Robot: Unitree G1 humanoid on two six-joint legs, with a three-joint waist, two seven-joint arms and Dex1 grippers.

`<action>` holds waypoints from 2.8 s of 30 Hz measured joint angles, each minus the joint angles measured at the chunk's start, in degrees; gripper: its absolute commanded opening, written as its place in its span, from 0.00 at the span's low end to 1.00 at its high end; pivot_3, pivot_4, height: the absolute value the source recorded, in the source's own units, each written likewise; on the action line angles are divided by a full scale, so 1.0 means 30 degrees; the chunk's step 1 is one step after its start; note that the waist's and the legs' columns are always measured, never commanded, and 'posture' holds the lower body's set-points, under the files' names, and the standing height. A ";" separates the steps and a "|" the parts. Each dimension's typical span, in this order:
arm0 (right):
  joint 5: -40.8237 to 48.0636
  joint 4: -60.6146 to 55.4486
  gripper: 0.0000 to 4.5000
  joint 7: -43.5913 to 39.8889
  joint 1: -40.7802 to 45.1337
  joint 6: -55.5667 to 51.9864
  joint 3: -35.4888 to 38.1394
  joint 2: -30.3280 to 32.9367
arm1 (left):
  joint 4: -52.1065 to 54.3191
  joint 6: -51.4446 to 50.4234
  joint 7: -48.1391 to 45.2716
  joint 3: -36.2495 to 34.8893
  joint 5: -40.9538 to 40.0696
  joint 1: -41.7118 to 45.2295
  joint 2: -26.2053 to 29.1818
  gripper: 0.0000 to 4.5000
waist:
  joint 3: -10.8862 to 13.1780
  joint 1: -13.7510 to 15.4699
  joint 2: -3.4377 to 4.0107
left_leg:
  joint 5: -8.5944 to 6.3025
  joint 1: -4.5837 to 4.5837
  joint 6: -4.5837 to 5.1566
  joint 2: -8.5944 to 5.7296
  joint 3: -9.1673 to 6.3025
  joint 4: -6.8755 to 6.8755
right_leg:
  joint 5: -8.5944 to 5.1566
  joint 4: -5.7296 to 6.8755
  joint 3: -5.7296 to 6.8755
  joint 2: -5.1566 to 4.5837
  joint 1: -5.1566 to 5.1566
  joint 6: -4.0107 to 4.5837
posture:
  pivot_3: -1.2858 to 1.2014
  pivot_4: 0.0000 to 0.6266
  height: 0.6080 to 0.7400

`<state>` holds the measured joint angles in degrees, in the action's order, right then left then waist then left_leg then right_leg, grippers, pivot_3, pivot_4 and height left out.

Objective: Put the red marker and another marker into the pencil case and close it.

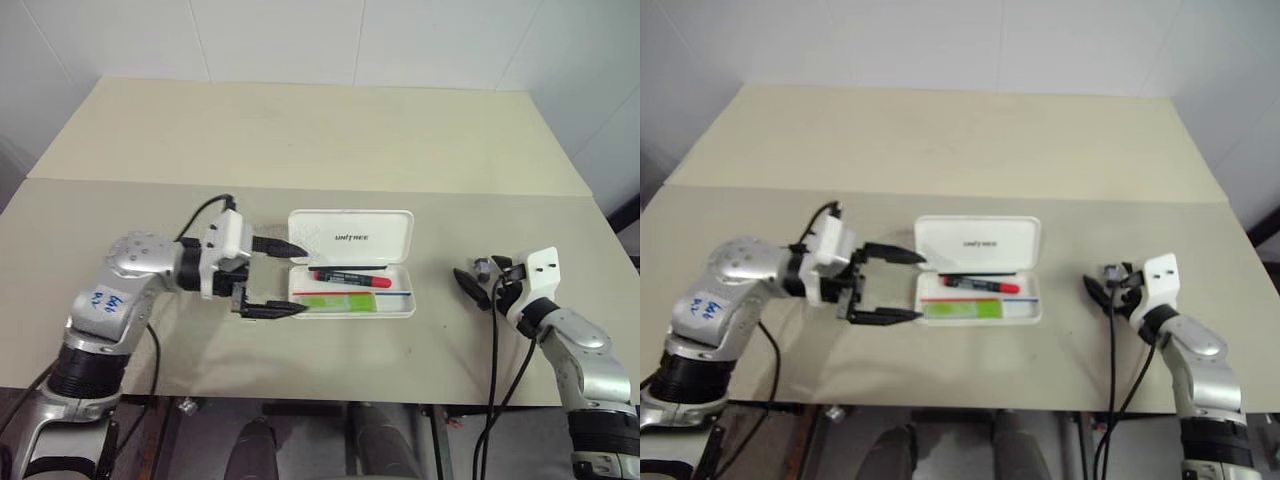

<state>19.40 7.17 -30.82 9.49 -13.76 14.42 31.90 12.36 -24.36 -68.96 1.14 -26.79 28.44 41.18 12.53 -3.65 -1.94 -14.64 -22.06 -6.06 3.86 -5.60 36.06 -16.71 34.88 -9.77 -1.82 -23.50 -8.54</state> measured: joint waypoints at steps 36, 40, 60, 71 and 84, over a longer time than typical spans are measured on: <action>0.1488 -0.7313 0.09 -1.0139 0.1974 -0.2652 -0.6390 0.4446 | -0.3686 0.4154 -0.2312 -0.2057 -0.0658 -0.1588 0.0948 1.00 | 0.0015 0.0122 0.0015 | -0.0004 -0.0036 0.0002 0.0002 0.0003 -0.0049 | 0.0011 -0.0069 0.0006 -0.0002 -0.0033 0.0016 | 0.52 0.24 1.00; 0.0713 -0.5855 0.09 -1.1189 0.2733 -0.1603 -0.6953 0.4410 | -0.3611 0.4203 -0.2184 -0.2504 -0.0661 -0.2090 0.1301 1.00 | 0.0016 0.0094 0.0016 | -0.0004 -0.0034 0.0002 0.0003 0.0004 -0.0050 | 0.0011 -0.0063 0.0005 -0.0002 -0.0036 0.0016 | 0.52 0.24 1.00; 0.0073 -0.4115 1.00 -1.2589 0.3815 -0.0063 -0.6909 0.3832 | -0.2867 0.4189 -0.1286 -0.2413 -0.0670 -0.2576 0.1176 1.00 | 0.0016 0.0091 0.0016 | -0.0005 -0.0035 0.0003 0.0004 0.0006 -0.0052 | 0.0011 -0.0051 0.0006 -0.0001 -0.0041 0.0016 | 0.52 0.24 1.00; 0.6337 -0.6810 1.00 -1.3790 0.1317 -0.1016 -0.2283 0.3263 | -0.5289 0.5299 -0.1145 -0.2119 -0.0057 -0.0623 0.0140 1.00 | 0.0015 0.0210 0.0016 | -0.0011 -0.0035 0.0012 0.0003 0.0001 -0.0047 | 0.0025 -0.0039 0.0008 -0.0001 -0.0027 -0.0013 | 0.52 0.24 1.00; 0.5760 -0.6674 1.00 -1.3626 0.0317 -0.0440 -0.1518 0.3857 | -1.2575 0.8471 -0.1592 -0.1257 0.1908 0.4501 -0.1604 0.42 | 0.0015 0.0151 0.0015 | -0.0005 -0.0030 0.0012 0.0003 0.0004 -0.0036 | 0.0039 -0.0022 0.0012 0.0001 -0.0035 -0.0039 | 0.52 0.24 1.00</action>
<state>36.68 -12.85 -71.69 10.44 -15.08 9.87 43.47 -25.37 1.06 -73.74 -2.64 -21.07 41.94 36.36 12.58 -3.20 -1.89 -14.66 -22.15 -6.03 3.87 -5.58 35.96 -16.59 34.82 -9.74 -1.81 -23.60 -8.65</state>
